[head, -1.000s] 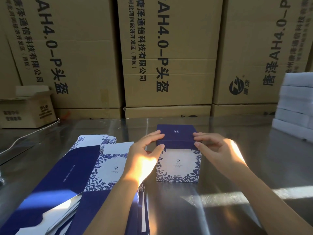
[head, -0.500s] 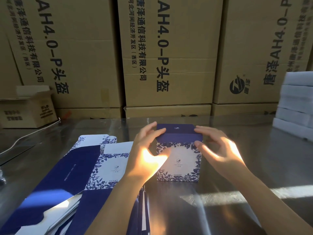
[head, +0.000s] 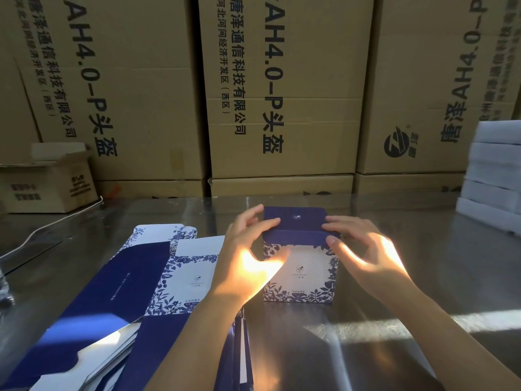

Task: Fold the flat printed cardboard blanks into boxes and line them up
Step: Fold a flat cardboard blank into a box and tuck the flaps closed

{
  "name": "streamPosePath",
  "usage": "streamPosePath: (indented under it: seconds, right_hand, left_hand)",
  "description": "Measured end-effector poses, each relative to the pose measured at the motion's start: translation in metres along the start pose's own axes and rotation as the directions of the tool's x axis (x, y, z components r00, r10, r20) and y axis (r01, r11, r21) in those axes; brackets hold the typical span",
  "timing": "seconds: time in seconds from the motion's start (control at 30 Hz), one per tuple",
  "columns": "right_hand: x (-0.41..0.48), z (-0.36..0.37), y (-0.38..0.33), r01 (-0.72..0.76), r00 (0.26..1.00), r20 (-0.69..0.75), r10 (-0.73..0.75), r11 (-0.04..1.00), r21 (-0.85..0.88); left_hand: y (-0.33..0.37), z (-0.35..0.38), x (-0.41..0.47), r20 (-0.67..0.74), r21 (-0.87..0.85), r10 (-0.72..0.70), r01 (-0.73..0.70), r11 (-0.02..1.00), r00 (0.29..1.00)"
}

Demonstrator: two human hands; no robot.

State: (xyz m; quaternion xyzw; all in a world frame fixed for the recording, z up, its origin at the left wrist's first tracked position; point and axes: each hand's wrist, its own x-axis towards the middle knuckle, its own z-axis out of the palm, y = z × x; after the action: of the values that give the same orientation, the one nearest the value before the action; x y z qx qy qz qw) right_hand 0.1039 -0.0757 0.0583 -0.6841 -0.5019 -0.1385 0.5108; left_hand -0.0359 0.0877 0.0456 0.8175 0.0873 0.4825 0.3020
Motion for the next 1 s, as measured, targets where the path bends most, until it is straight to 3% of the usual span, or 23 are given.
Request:
streamPosePath:
  seconds: [1.0]
  right_hand:
    - [-0.0020,0.0068,-0.0013,-0.038,0.999,0.022,0.039,0.998,-0.042]
  left_hand:
    - [0.0038,-0.0019,0.0009,0.082,0.043,-0.030,0.027,0.999,0.996]
